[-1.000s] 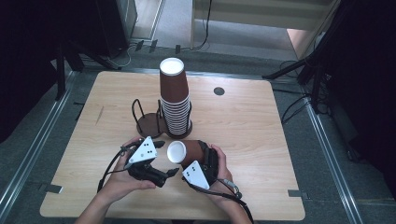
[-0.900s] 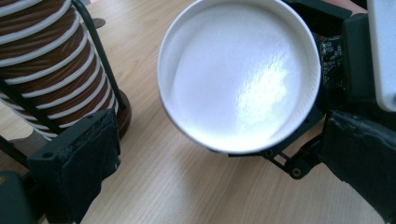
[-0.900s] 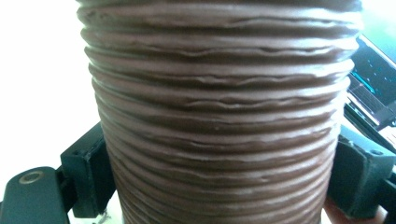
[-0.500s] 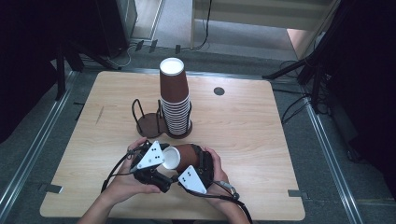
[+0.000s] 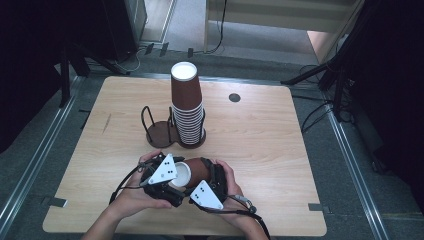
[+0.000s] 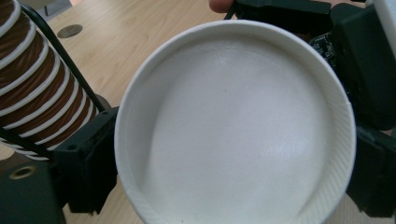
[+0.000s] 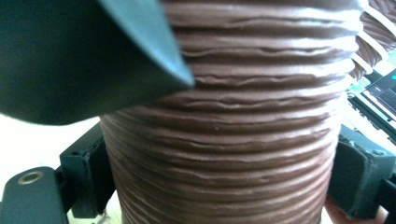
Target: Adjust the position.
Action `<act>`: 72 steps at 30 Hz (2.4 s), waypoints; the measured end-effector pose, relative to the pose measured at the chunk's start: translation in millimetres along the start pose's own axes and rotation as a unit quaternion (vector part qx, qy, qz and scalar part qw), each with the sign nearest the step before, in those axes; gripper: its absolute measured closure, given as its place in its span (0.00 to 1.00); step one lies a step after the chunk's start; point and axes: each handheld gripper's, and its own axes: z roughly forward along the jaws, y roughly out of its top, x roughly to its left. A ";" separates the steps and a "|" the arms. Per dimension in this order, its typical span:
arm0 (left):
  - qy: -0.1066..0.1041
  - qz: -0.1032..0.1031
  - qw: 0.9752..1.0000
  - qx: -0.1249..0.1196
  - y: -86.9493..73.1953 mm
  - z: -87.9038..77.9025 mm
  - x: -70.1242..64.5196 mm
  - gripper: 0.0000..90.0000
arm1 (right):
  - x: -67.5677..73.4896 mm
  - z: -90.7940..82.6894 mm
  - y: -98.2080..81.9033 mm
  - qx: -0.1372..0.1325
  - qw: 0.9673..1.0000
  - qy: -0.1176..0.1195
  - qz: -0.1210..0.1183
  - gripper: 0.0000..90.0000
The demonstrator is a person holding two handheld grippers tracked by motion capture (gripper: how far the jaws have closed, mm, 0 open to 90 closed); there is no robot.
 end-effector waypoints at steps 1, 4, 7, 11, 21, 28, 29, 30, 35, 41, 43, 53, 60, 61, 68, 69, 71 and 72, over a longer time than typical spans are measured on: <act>0.000 0.000 1.000 0.000 0.0 0.0 0.0 0.13 | 0.1 -0.1 -0.1 0.000 1.000 0.002 0.000 0.12; 0.005 0.006 1.000 -0.004 -0.1 -1.3 -0.8 0.18 | 0.6 -0.5 0.1 -0.002 1.000 0.005 -0.002 0.12; 0.000 0.004 1.000 -0.008 -0.1 -3.5 0.4 0.21 | -0.5 -1.5 0.5 -0.004 1.000 0.009 0.005 0.11; -0.010 -0.003 1.000 -0.011 -0.4 -4.7 2.8 0.22 | -2.2 -2.4 0.6 -0.005 1.000 0.018 0.019 0.09; 0.011 -0.007 1.000 -0.005 -6.2 -1.8 5.2 0.23 | -5.4 -9.9 5.5 -0.015 0.999 0.028 0.014 0.01; 0.028 -0.026 0.999 -0.030 -10.3 -10.0 14.2 0.23 | -16.1 -16.5 9.9 -0.020 0.999 0.014 0.030 0.01; 0.032 -0.033 0.998 -0.036 -11.3 -11.8 16.4 0.23 | -17.4 -17.2 10.4 -0.021 0.999 0.012 0.031 0.01; 0.037 -0.034 0.998 -0.039 -12.0 -12.5 17.6 0.23 | -18.8 -17.9 10.9 -0.022 0.999 0.011 0.033 0.01; 0.065 -0.051 0.995 -0.050 -14.8 -18.9 25.7 0.23 | -24.1 -22.8 14.4 -0.028 0.998 0.007 0.057 0.01; 0.096 -0.055 0.991 -0.079 -16.9 -28.3 32.5 0.22 | -27.8 -24.1 16.8 -0.030 0.996 0.000 0.080 0.01; 0.094 -0.056 0.989 -0.095 -17.0 -32.4 33.7 0.22 | -28.2 -23.7 16.5 -0.028 0.996 -0.002 0.085 0.01; 0.129 -0.072 0.977 -0.154 -18.9 -44.0 38.9 0.22 | -27.9 -19.6 16.2 0.001 0.992 -0.010 0.129 0.00; 0.125 -0.094 0.970 -0.188 -23.1 -45.0 45.6 0.22 | -26.0 -14.2 12.5 0.013 0.985 -0.020 0.172 0.01; 0.126 -0.099 0.968 -0.196 -23.6 -45.4 46.3 0.22 | -25.9 -13.8 12.6 0.013 0.984 -0.026 0.178 0.01; 0.124 -0.107 0.960 -0.229 -25.6 -45.4 47.8 0.23 | -21.5 -12.5 16.2 0.010 0.982 -0.039 0.185 0.05; 0.124 -0.105 0.959 -0.231 -25.8 -45.3 47.8 0.23 | -20.9 -11.8 16.3 0.009 0.981 -0.044 0.191 0.05; 0.133 -0.096 0.957 -0.238 -26.4 -44.1 47.2 0.23 | -20.4 -10.8 16.6 0.012 0.977 -0.051 0.206 0.07; 0.135 -0.096 0.956 -0.241 -26.6 -43.6 47.1 0.23 | -19.3 -9.4 16.9 0.018 0.974 -0.060 0.218 0.07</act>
